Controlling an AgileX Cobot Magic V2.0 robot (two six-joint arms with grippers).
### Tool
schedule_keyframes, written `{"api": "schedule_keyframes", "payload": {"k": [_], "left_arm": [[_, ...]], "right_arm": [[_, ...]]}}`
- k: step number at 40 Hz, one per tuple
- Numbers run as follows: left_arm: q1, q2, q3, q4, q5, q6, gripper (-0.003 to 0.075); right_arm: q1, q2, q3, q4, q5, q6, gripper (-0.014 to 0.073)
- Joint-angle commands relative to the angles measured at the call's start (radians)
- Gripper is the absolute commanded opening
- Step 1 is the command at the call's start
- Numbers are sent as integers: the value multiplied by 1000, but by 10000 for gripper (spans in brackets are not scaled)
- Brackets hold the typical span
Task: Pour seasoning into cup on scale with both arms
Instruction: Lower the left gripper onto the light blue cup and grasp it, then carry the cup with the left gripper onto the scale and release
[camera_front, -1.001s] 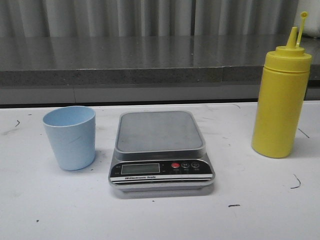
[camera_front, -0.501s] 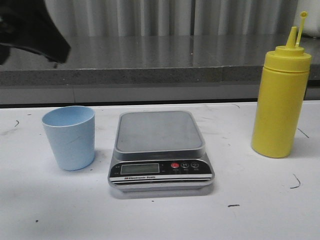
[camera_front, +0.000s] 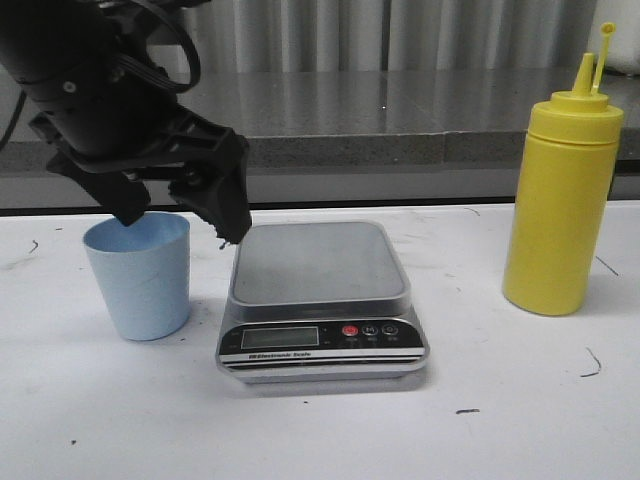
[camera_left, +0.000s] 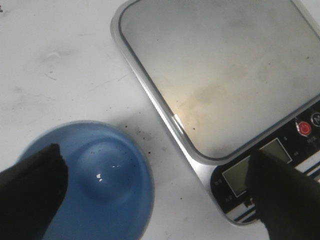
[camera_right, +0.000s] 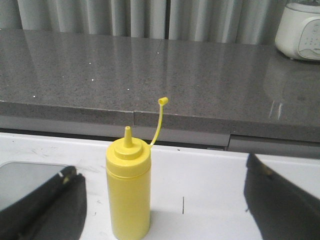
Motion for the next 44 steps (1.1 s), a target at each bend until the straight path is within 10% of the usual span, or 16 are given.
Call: {"api": "schedule_keyframes", "payload": {"k": [1,8,20,44], "left_arm": [[-7,4,-39,-2,-20,0,689],[-7,35,-39,0,-3,0,573],[-7,35,-75,16,80,0,-22],[-37,92,-490,38,460,47,-20]], "right_arm": [[-6,15,-36,2,-72,-4,651],[-6,15,-36,2,-72,-4,651],[-6,15,-36,2,-72,-4,651],[-6,15,-36,2,-71,-4,651]]}}
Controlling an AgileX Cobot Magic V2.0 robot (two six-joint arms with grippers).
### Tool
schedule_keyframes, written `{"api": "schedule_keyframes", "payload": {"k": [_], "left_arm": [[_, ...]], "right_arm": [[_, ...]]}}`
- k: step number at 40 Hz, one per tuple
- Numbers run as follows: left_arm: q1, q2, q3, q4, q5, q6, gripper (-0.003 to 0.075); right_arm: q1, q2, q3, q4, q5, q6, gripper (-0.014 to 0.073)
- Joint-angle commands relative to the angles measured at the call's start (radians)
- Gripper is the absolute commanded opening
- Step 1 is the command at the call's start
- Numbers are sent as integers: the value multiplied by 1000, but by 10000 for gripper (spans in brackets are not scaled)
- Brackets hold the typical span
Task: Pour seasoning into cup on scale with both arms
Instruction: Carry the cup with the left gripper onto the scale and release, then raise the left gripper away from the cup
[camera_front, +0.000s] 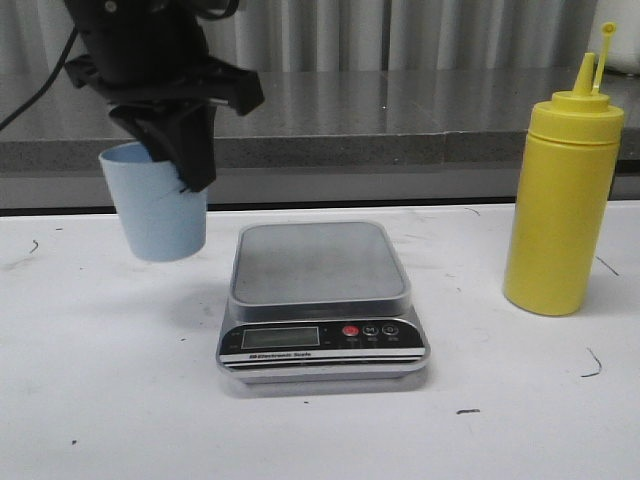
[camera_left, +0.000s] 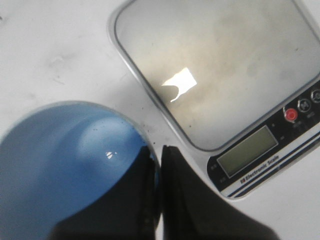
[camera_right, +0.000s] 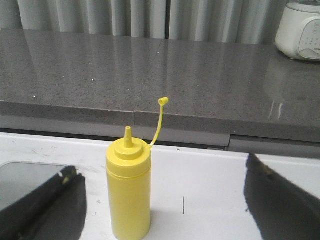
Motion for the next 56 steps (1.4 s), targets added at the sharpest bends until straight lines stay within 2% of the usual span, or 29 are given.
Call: {"api": "schedule_keyframes", "payload": {"k": [1,15,24,27,30,38,41,45,48,53,56], "left_arm": [[-32,-14,-124,-3,21,2,-20],[-173,221,-421,-3,135,2,-20],[-195,291,-494,1,180,2,-18],[-195,291,-496,1,178,2,4],[-195,289,-496,1,182,2,75],[-195,278,-515,15,256,2,383],[-195,273,-536,15,276,2,431],[-195,250,-547,15,276,2,419],[-195,229,-547,15,276,2,381],[-191,187,-545,15,276,2,204],[-189,157,-527,23,276,0,61]], "right_arm": [[-6,15,-36,2,-71,-4,651],[-6,15,-36,2,-71,-4,651],[-6,15,-36,2,-71,-4,651],[-6,15,-36,2,-68,-4,651],[-6,15,-36,2,-63,-4,651],[-6,15,-36,2,-61,-4,651],[-6,15,-36,2,-61,-4,651],[-6,15,-36,2,-61,-4,651],[-6,15,-36,2,-61,-4,651],[-6,15,-36,2,-61,-4,651],[-6,15,-36,2,-61,-4,651]]}}
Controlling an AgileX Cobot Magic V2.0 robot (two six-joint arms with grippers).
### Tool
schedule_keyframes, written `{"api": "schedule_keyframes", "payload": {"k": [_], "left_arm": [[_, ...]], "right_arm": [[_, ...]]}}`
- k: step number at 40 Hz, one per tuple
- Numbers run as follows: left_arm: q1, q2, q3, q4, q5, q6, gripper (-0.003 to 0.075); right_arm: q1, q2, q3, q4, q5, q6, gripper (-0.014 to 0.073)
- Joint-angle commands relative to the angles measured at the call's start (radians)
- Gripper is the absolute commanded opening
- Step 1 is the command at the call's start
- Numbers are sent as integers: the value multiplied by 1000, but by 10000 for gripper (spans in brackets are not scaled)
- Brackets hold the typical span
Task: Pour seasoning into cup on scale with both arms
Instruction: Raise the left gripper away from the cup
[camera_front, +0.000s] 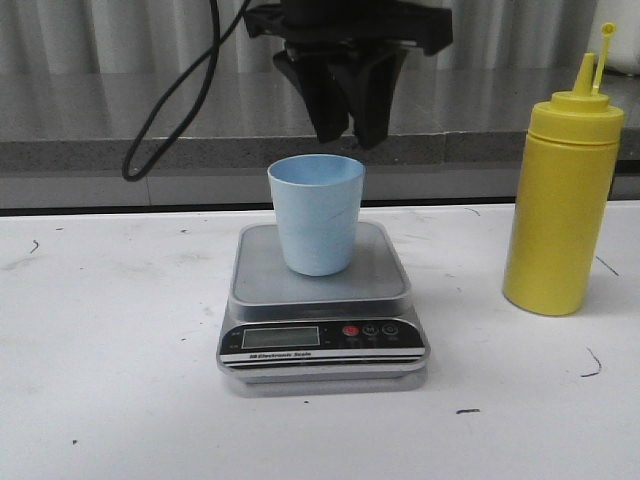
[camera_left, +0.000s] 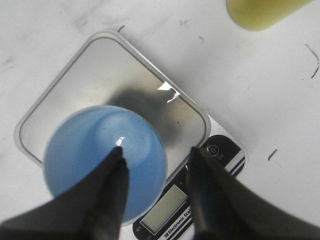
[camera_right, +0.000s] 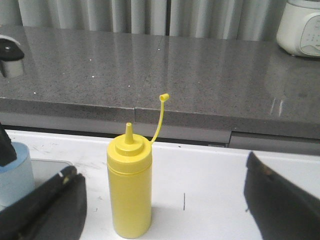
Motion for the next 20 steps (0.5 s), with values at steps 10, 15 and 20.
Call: {"api": "schedule_keyframes", "payload": {"k": [10,15,20], "left_arm": [[50,-218,155,9,25,-12,-20],[118,-308,298,9,25,-21,-20],[211,-414,440,9,-10,-59,-20]], "right_arm": [[-6,15,-36,2,-74,-5,651],[-6,15,-36,2,-74,-5,651],[-6,15,-36,2,-74,-5,651]]}}
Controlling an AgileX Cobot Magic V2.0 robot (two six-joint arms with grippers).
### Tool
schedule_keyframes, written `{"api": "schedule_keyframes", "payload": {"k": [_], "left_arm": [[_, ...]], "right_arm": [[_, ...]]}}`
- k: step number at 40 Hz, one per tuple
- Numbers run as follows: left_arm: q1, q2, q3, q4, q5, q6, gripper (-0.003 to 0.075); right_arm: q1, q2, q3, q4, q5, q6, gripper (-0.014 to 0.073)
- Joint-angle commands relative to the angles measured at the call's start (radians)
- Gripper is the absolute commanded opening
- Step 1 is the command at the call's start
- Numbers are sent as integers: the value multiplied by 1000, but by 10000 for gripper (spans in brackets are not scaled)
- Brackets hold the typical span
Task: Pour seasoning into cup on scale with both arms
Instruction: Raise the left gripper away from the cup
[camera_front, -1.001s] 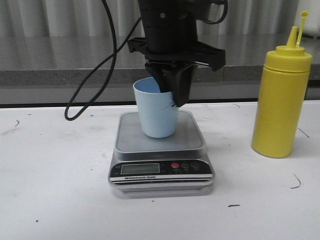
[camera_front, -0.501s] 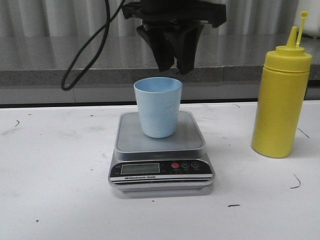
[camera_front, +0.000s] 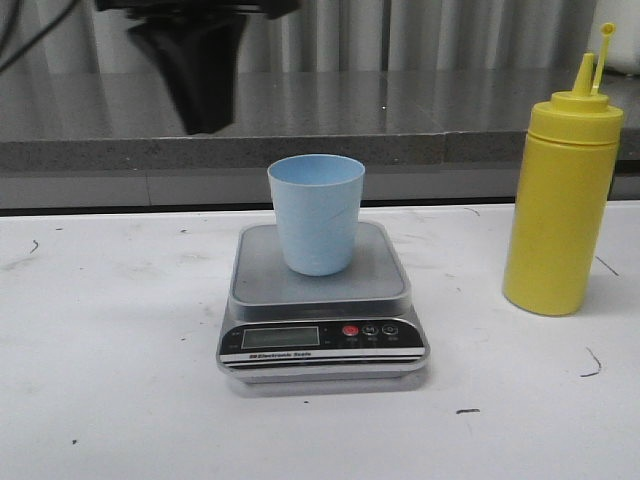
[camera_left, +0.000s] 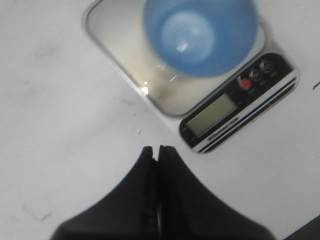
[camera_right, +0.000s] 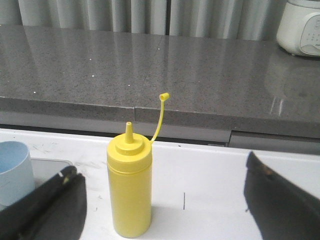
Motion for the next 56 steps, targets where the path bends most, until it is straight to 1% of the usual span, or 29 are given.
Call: {"api": "schedule_keyframes", "payload": {"k": [1,5,12,24,31,38,43,47,50,56], "left_arm": [[70,-141,81,2,-26,-40,-20],[138,-234,182,2,-97,-61,-20],[211,-444,398,2,-307,-87,-20],[209,-849,796,-19,-764,-87,-20],[209,-1096,1010,-19,-940,-87,-20],[209,-1301,1159,-19,-1047,-87,-20],[209,-1401,1216,-19,-1085,-87,-20],[209,-1445,1235,-19,-1117,-87,-20],[209,-1450,1235,-19,-1118,-87,-20],[209,-1450,1235,-19,-1120,-87,-20]], "right_arm": [[-6,15,-36,2,-76,-5,651],[-6,15,-36,2,-76,-5,651],[-6,15,-36,2,-76,-5,651],[-6,15,-36,2,-76,-5,651],[-6,15,-36,2,-76,-5,651],[-6,15,-36,2,-72,-5,651],[-6,15,-36,2,-72,-5,651],[-6,26,-36,2,-82,-5,651],[-6,62,-36,2,-118,-5,651],[10,231,-38,3,-297,-5,651]]}}
